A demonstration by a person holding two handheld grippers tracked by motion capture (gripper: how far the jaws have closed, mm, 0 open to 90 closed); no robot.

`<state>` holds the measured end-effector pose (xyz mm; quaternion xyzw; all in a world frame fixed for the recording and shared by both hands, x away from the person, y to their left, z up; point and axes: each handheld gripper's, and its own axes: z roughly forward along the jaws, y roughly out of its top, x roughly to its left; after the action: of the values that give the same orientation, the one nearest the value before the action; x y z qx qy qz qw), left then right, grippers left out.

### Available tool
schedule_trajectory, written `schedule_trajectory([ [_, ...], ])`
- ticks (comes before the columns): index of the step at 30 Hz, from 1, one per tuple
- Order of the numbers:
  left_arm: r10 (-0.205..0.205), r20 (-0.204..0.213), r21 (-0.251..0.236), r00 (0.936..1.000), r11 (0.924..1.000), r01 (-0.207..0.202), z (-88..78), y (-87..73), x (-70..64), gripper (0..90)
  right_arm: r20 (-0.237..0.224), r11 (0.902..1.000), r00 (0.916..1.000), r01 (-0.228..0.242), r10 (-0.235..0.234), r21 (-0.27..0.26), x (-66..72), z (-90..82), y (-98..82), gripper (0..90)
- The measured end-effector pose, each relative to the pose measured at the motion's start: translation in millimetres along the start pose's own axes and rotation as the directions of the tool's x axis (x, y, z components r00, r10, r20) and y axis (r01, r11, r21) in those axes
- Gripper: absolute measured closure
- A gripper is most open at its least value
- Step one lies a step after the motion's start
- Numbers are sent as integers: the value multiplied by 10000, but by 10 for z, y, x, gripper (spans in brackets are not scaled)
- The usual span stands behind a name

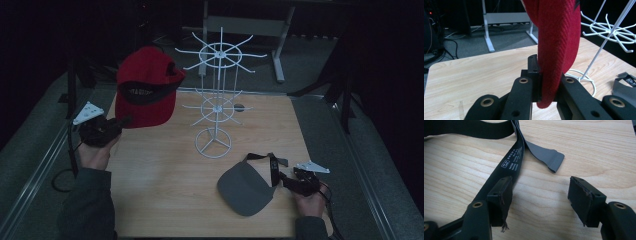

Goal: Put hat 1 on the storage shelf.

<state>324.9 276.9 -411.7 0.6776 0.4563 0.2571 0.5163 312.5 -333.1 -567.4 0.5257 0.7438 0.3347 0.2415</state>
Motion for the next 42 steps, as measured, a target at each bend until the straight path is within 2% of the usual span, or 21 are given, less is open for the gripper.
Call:
schedule_trajectory([
  [42,70,-69,-1013,10000,9948,-77,-152,318,-83,859,0,10000,10000,0,0,6,0,0,0,362],
])
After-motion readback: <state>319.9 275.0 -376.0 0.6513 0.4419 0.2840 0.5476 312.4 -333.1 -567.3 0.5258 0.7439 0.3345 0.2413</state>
